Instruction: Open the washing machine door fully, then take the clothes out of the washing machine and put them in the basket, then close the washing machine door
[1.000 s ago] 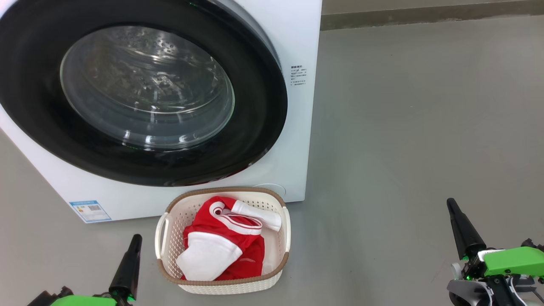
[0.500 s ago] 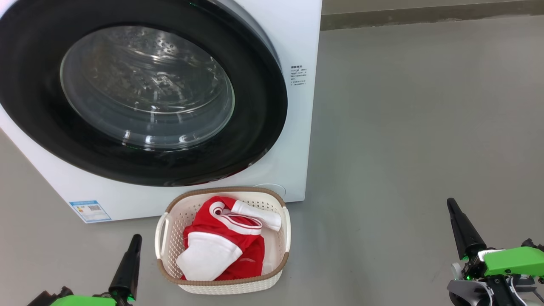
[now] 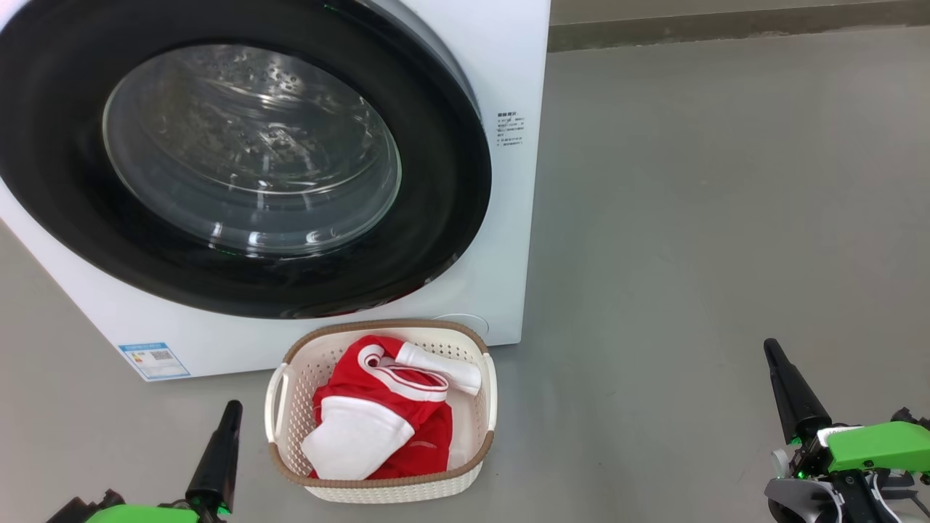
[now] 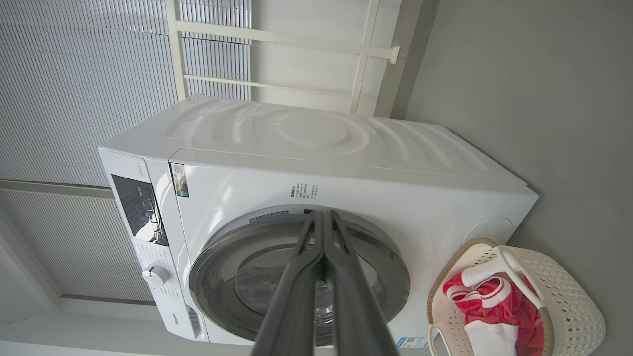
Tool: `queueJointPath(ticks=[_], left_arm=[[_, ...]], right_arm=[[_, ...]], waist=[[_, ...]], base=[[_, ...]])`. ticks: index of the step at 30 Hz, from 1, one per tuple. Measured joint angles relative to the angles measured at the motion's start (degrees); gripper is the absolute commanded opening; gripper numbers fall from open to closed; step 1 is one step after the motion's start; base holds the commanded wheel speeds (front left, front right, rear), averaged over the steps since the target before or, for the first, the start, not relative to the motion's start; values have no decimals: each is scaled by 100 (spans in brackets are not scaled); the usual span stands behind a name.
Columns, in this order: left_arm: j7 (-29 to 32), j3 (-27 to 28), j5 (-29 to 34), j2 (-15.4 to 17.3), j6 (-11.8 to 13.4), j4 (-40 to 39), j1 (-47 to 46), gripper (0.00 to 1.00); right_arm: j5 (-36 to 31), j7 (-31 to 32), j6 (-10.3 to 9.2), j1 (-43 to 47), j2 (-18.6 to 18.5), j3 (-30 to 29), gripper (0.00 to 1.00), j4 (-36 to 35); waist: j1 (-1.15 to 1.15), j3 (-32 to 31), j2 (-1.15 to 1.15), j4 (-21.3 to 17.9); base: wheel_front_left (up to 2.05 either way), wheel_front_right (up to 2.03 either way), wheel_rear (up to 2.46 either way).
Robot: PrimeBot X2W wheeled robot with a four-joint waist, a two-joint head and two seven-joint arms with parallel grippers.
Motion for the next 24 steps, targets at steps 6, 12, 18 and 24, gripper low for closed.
queueJointPath(ticks=[6,12,18,24], left_arm=[[0,0,0,-1,0,0,0,0],[1,1,0,-1,0,0,0,0],[7,1,0,-1,0,0,0,0],[7,2,0,-1,0,0,0,0]], right_arm=[[0,0,0,0,1,-5,0,0],[-1,0,0,0,2,-10,0,0],[-1,0,0,0,3,-12,0,0],[-1,0,0,0,4,-13,0,0]], waist=[[0,0,0,0],[0,0,0,0],[0,0,0,0],[0,0,0,0]], base=[[0,0,0],[0,0,0],[0,0,0],[0,0,0]])
